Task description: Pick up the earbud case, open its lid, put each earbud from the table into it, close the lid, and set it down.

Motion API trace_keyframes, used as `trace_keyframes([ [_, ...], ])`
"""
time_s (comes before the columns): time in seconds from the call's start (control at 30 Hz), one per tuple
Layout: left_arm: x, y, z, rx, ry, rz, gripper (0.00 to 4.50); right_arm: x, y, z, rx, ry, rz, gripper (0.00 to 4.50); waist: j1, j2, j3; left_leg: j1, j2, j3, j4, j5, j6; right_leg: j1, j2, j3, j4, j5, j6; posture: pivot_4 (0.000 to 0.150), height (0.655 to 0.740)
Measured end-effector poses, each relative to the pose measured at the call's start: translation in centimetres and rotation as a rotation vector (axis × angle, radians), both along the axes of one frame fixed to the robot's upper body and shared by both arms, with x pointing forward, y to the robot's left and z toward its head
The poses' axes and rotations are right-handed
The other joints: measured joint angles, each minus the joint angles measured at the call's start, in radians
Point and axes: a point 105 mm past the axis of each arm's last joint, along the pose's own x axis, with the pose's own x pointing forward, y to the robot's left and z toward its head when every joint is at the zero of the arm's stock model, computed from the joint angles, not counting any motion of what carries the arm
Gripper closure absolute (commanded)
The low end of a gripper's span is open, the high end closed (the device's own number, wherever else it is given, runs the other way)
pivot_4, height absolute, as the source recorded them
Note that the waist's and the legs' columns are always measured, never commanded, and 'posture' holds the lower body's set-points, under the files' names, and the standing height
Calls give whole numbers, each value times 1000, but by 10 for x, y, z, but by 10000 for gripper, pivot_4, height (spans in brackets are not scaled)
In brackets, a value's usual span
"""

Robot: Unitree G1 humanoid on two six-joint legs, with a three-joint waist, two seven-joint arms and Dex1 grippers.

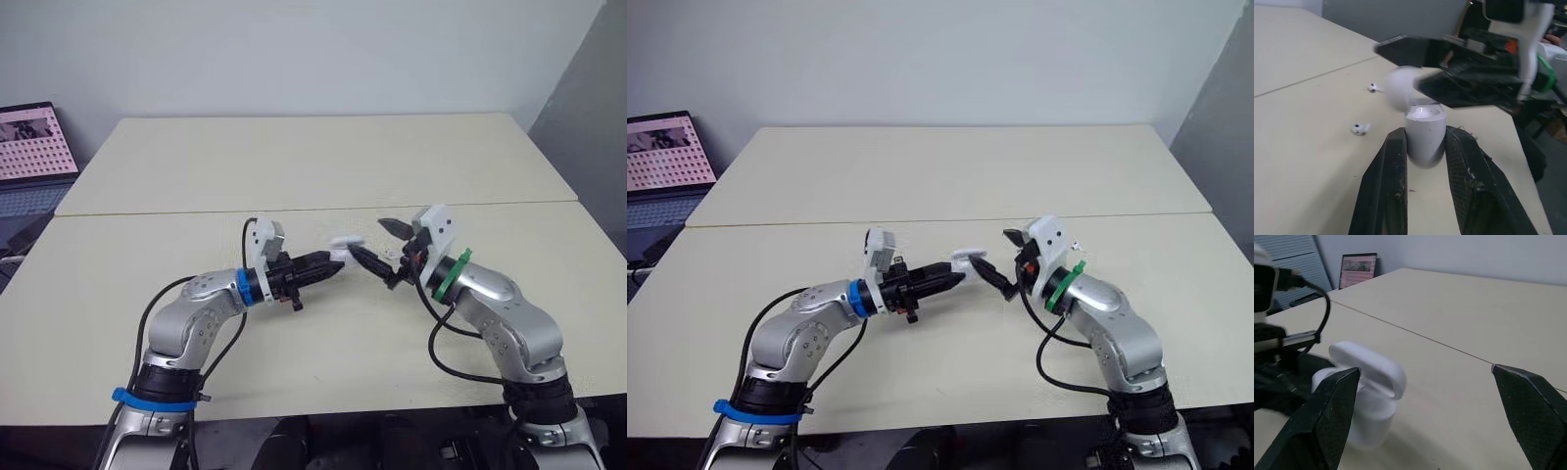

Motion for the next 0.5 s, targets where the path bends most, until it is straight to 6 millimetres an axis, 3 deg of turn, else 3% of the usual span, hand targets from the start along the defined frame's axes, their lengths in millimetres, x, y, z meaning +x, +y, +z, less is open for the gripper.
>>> trace_keyframes([
  [0.37,2,2,2,-8,-15,17,37585,0,-4,3,54,26,-11,269,-1,0,0,0,0,0,-1,0,0,0,0,0,0,2,-4,1500,7400],
  [0.5,17,18,5,-21,-41,141,37585,0,-12,3,69,62,-12,269,-1,0,0,0,0,0,-1,0,0,0,0,0,0,2,-4,1500,7400],
])
